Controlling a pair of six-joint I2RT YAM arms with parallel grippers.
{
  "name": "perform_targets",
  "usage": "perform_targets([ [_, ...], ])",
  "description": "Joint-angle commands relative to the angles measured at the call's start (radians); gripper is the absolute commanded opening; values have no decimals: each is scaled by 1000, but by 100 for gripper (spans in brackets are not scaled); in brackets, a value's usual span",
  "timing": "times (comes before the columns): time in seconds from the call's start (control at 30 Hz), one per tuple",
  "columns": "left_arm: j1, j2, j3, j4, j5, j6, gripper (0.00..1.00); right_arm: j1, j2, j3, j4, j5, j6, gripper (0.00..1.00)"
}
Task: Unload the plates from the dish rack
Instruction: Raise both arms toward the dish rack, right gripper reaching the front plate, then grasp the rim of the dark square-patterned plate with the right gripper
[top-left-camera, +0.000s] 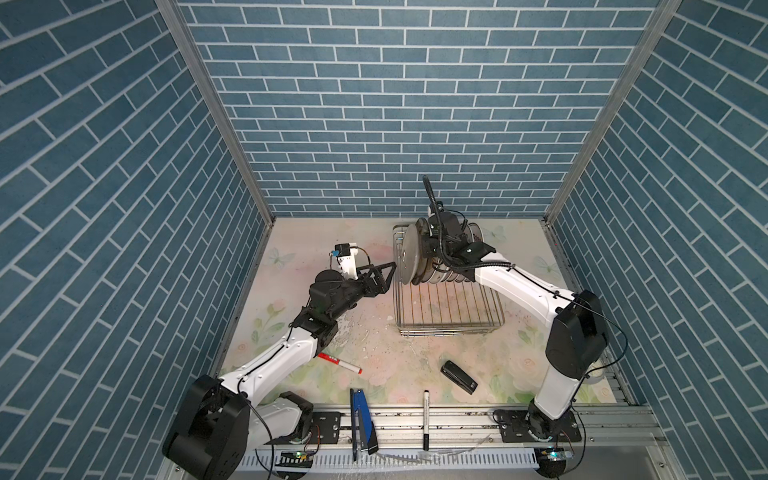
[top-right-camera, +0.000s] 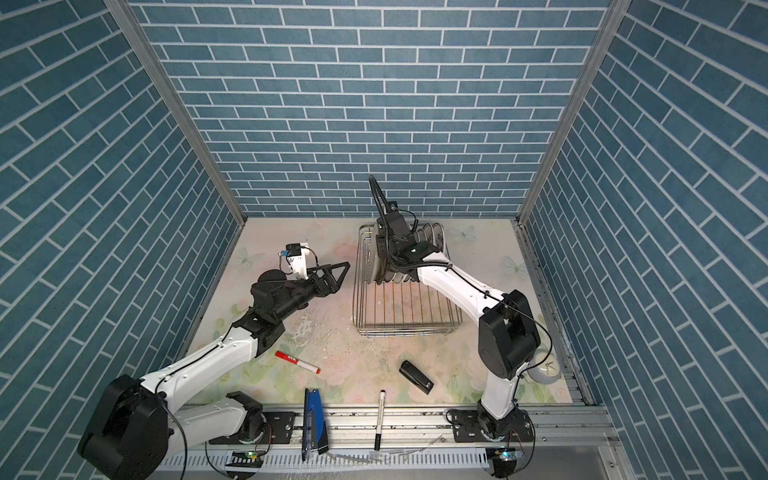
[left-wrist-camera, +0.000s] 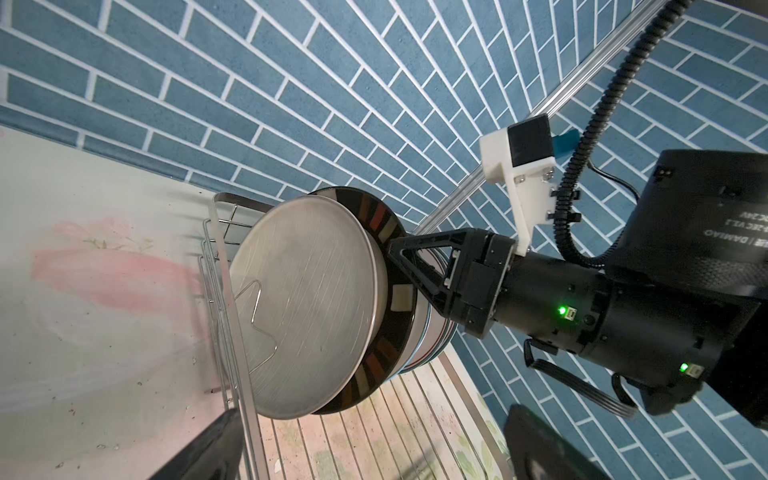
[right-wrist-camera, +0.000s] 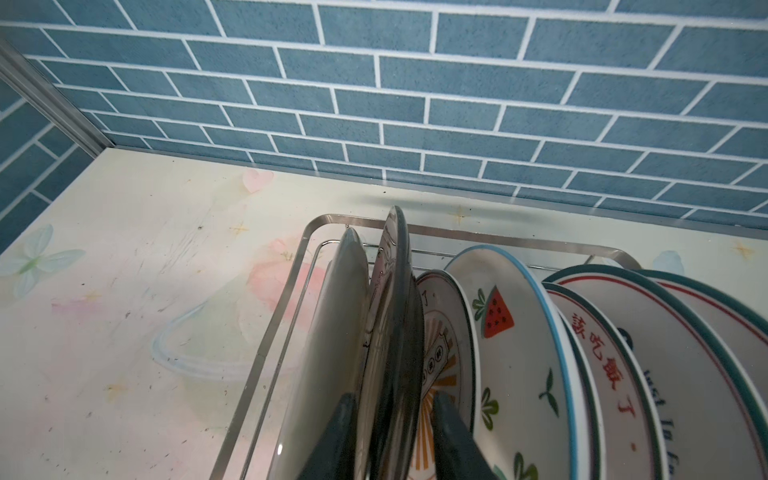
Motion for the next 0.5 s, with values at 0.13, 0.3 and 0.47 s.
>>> perform_targets([
  [0.13, -7, 25, 45, -23, 50, 40, 100, 31, 76, 64, -10, 139, -6, 27],
  [0.3, -7, -10, 6, -60, -5, 67, 100, 40, 133, 108, -42, 166, 44, 26],
  [0.47, -7, -32, 6, -133, -4, 108, 100, 42, 149, 107, -41, 197, 80, 14],
])
